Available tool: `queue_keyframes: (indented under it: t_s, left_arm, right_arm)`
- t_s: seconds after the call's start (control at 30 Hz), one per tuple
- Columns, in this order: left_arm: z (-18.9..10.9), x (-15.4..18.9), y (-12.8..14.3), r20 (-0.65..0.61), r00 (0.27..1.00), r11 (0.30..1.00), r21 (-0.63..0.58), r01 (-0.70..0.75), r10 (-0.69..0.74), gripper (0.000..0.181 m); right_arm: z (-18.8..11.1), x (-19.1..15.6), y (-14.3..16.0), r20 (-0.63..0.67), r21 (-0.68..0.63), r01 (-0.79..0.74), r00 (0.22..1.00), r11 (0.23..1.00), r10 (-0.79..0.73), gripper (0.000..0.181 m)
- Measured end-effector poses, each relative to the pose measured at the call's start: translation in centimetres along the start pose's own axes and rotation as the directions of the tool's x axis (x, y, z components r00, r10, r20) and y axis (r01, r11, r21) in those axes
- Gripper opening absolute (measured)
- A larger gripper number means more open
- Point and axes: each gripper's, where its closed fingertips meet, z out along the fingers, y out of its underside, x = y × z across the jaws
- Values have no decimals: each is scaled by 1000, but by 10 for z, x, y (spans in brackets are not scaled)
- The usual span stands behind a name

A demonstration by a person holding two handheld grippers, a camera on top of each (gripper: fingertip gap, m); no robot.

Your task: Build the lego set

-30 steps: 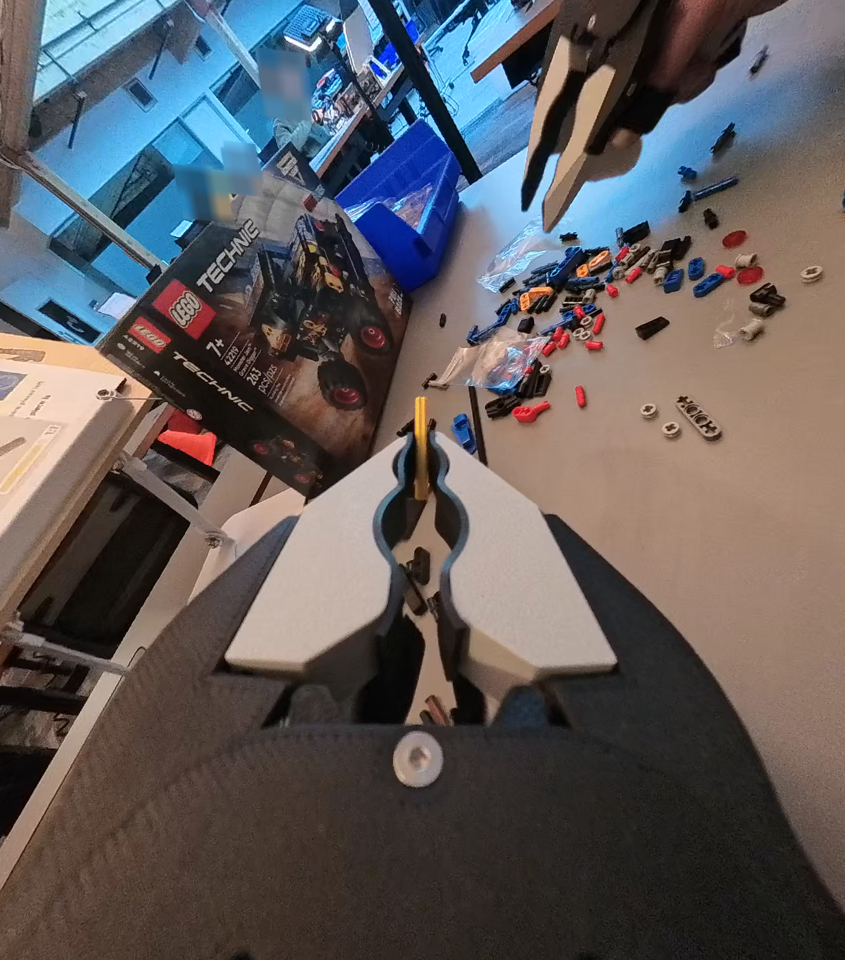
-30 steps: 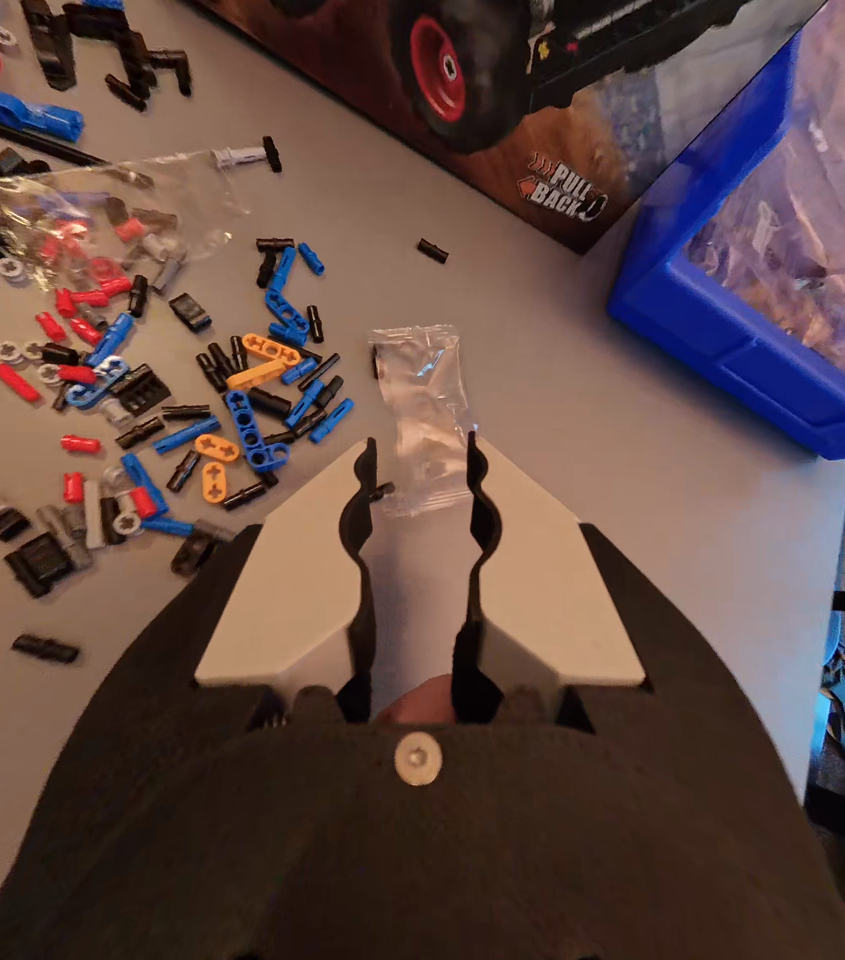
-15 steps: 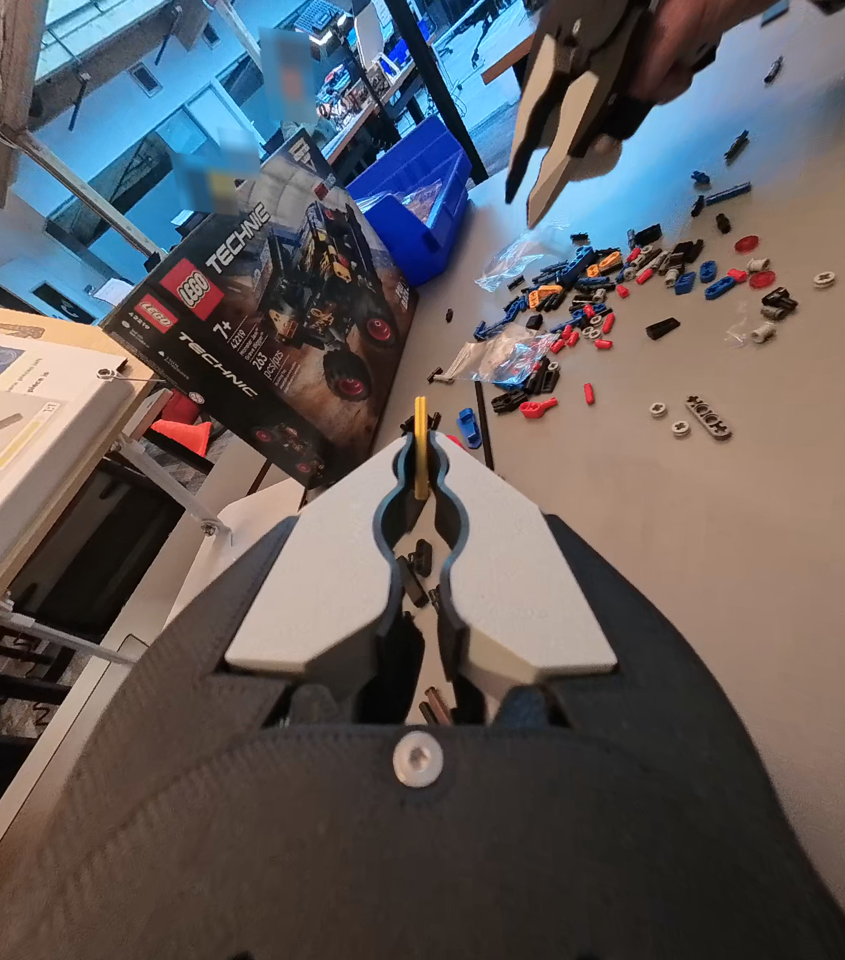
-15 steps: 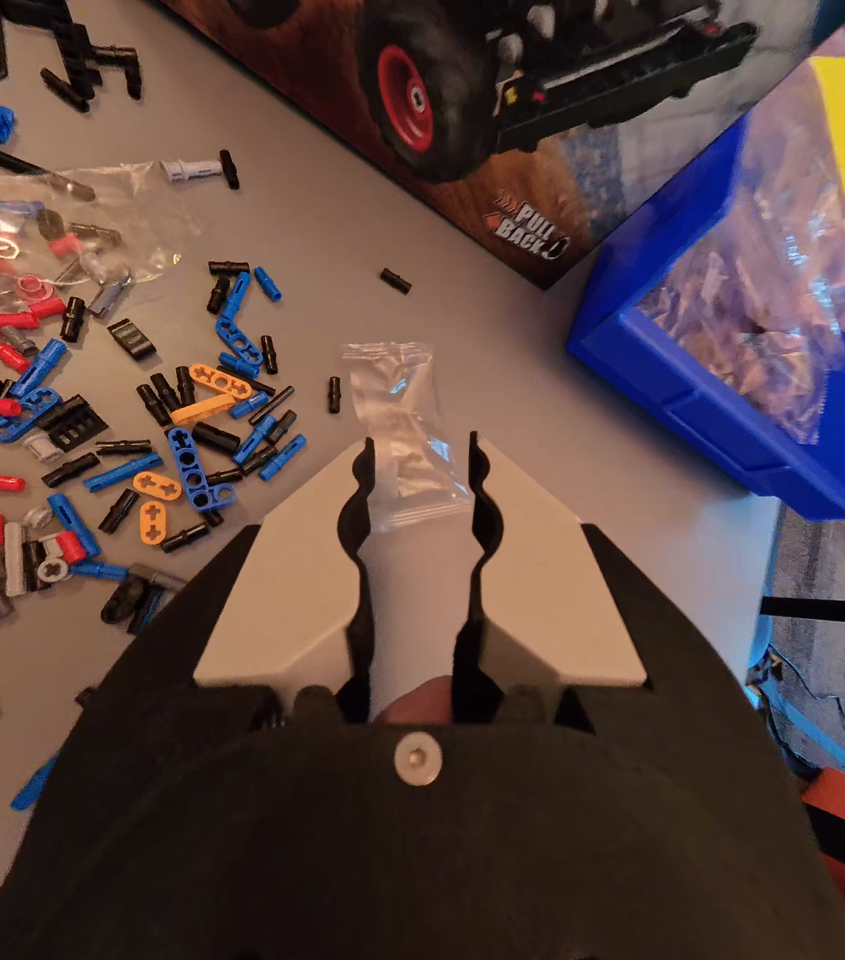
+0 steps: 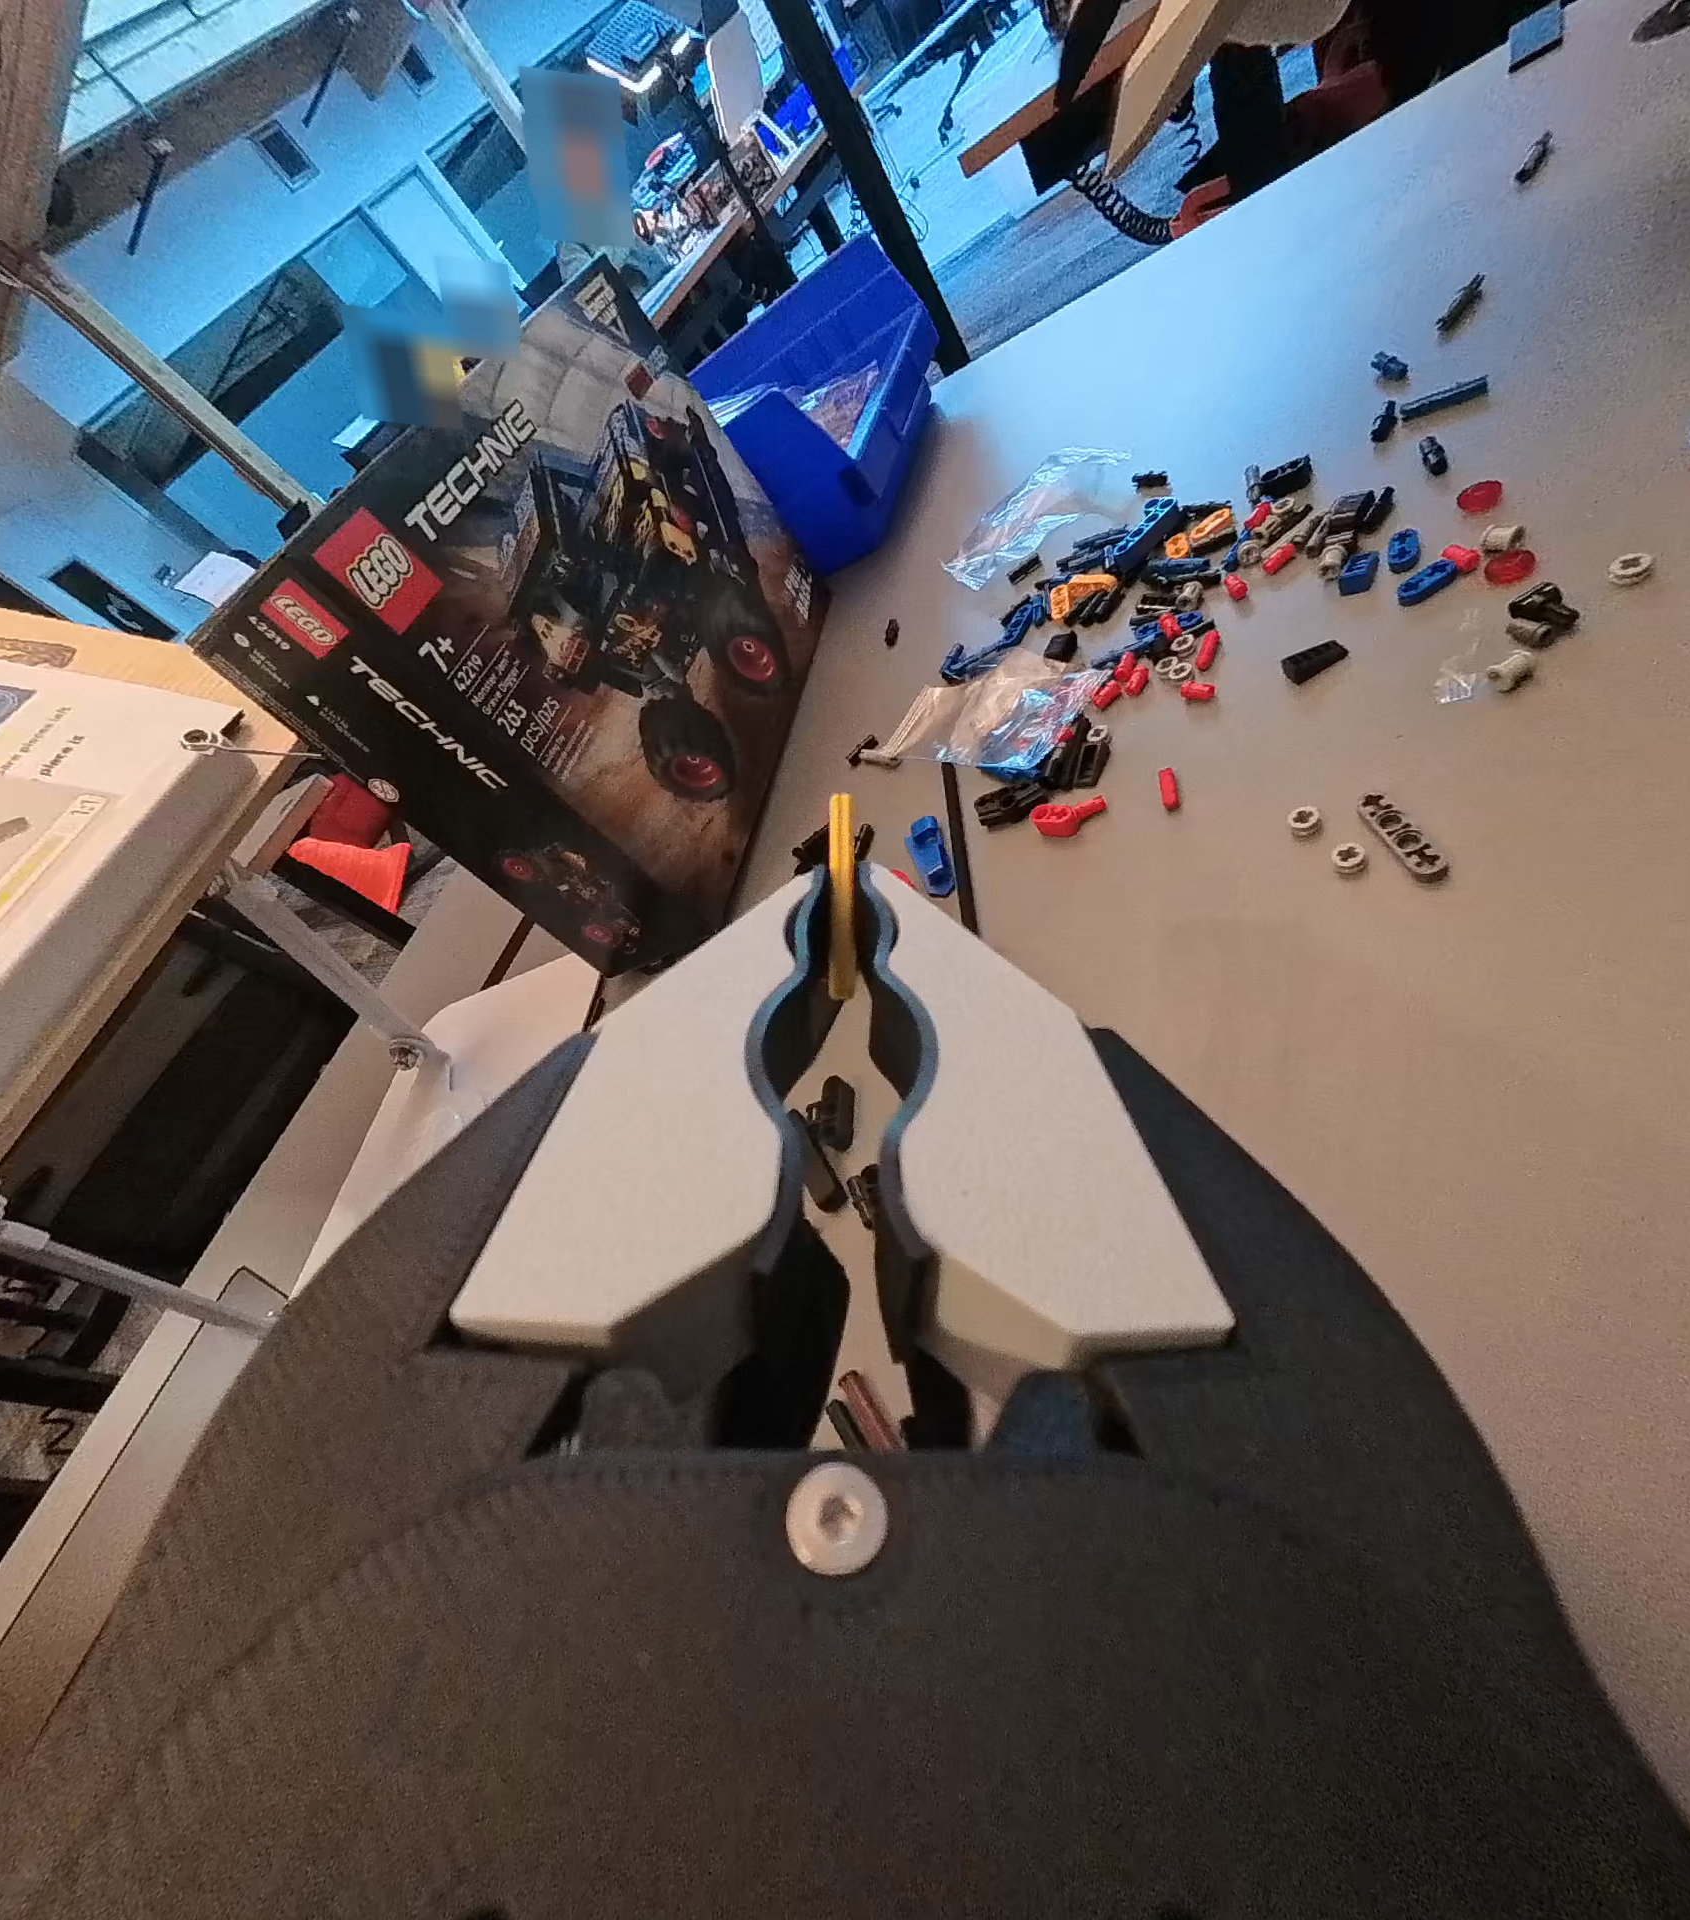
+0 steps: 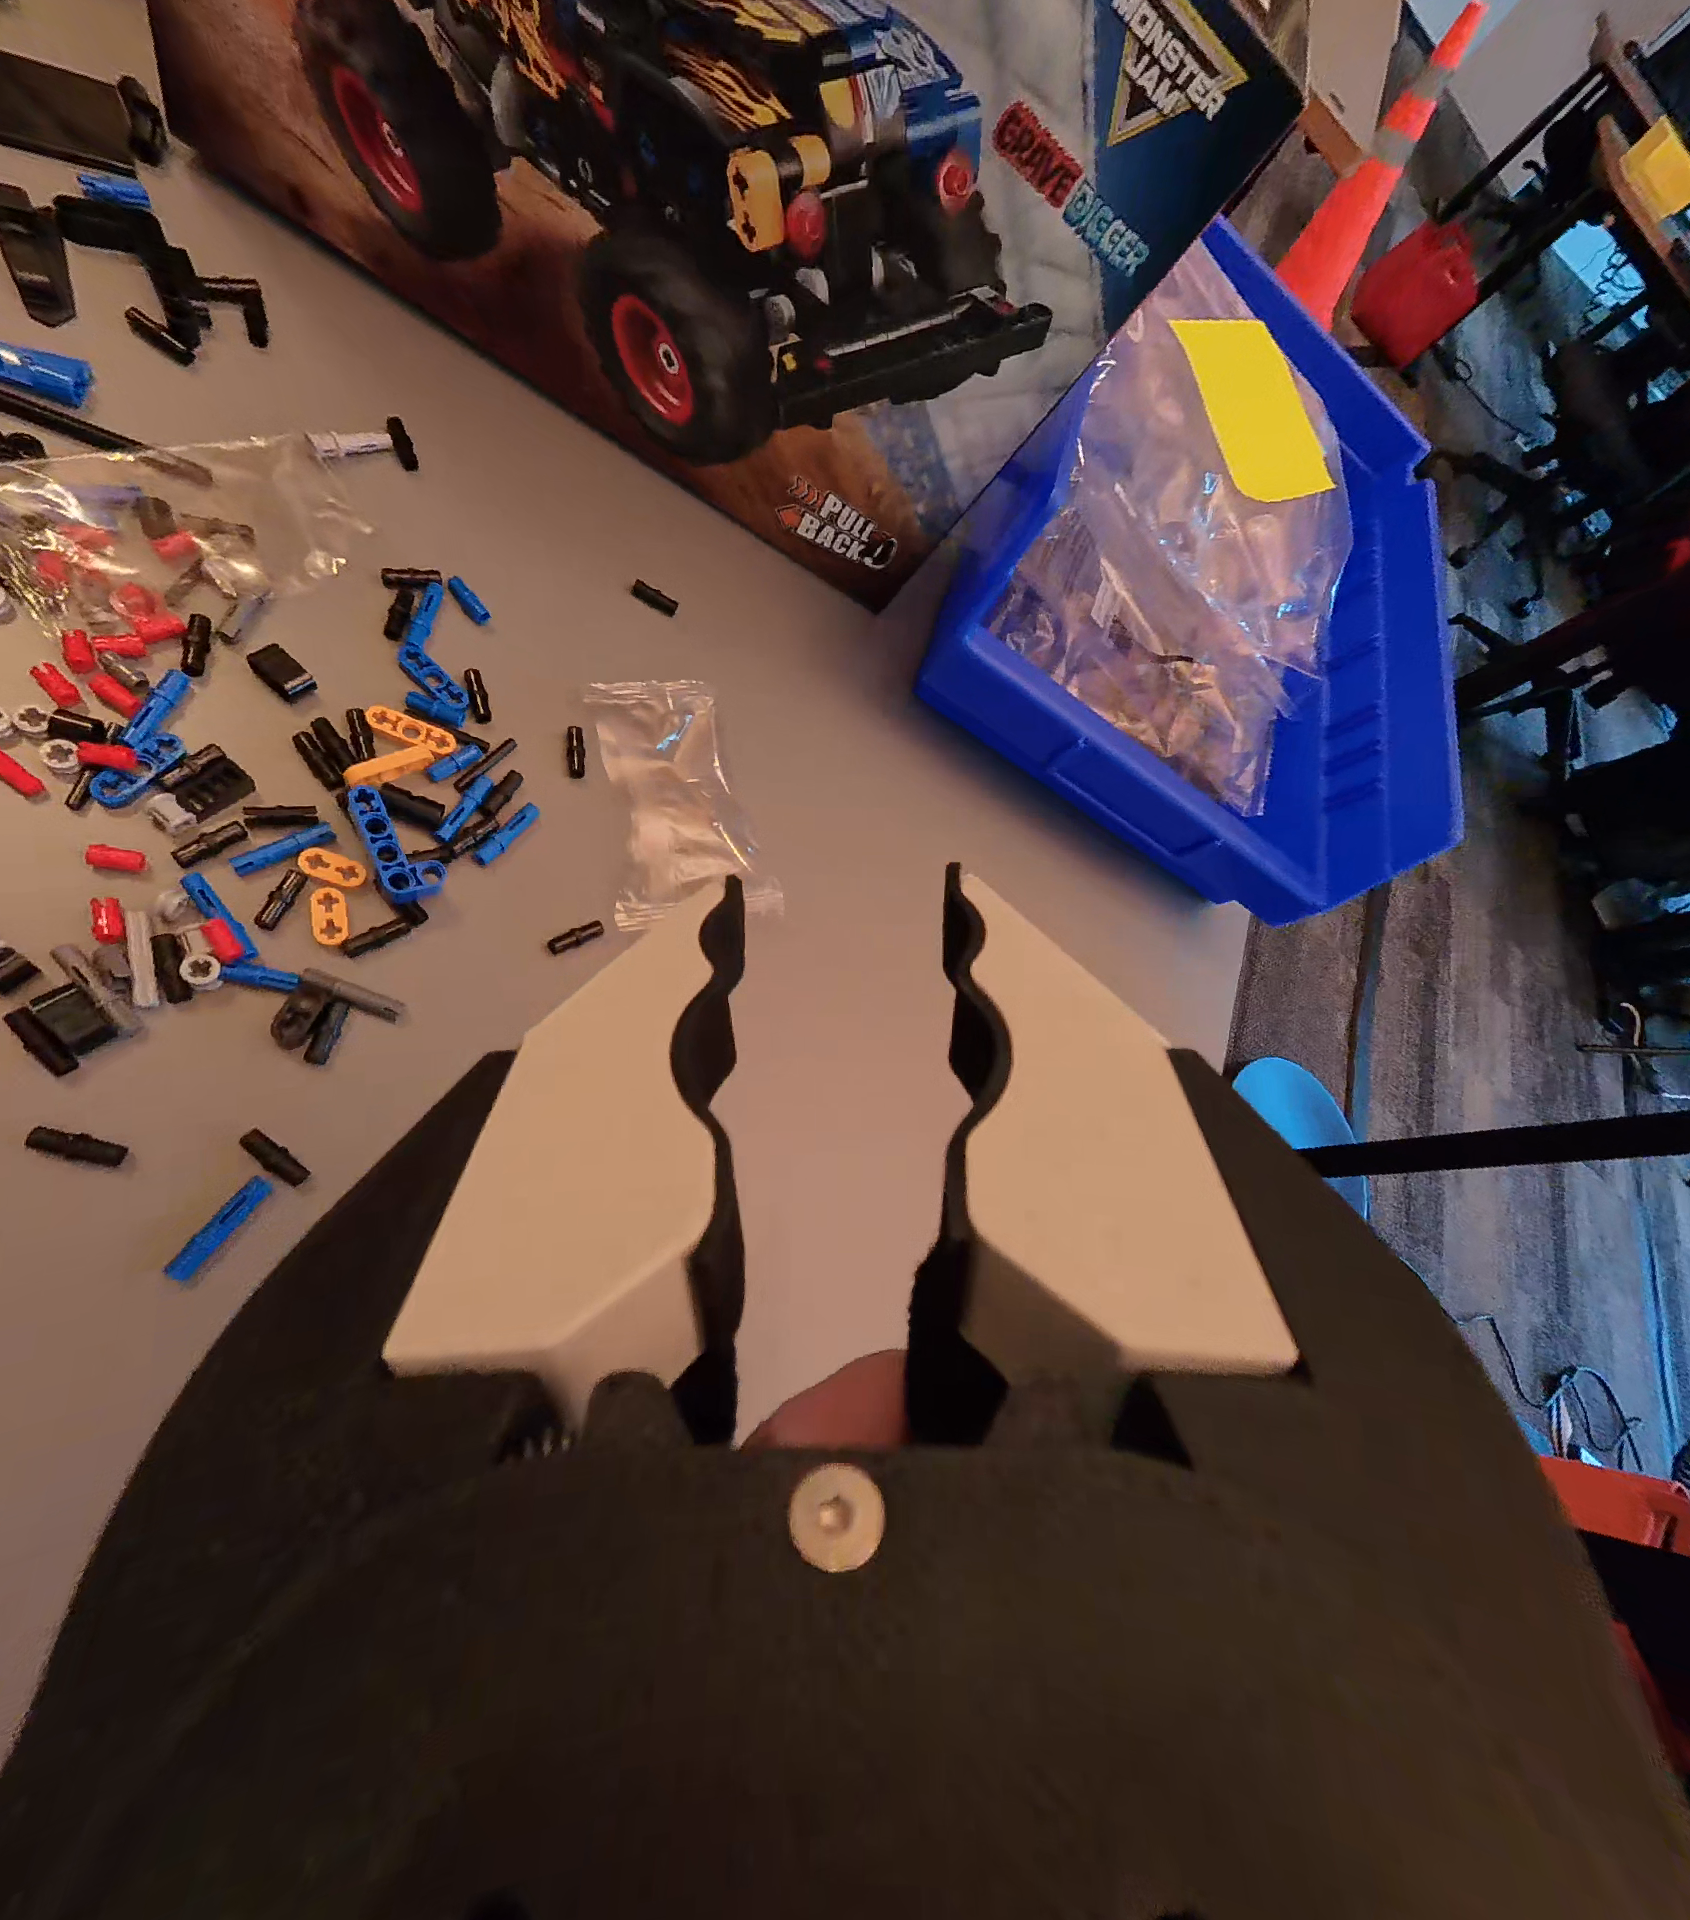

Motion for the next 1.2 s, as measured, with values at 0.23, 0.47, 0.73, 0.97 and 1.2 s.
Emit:
queue_keyframes:
  t_s: [0.23,0.47,0.73,0.97,1.2]
  left_arm:
    - [-2,-3,2,11,1000,1000,-3,7,-7,2]
    - [0,-3,2,13,1000,1000,-3,6,-6,1]
    - [1,-4,2,18,1000,1000,-9,3,-3,2]
    - [0,-6,4,25,1000,1000,-15,2,-2,2]
    - [-1,-8,6,28,1000,1000,-17,10,-9,2]
  right_arm:
    - [-4,-1,3,-24,-20,50,998,999,-50,37]
    - [-43,29,5,-101,-51,85,991,995,-89,36]
    - [-67,21,13,-56,-77,110,992,991,-115,31]
    - [-47,-29,17,113,-81,153,983,985,-144,25]
    - [-16,-88,17,318,-64,170,937,983,-142,13]
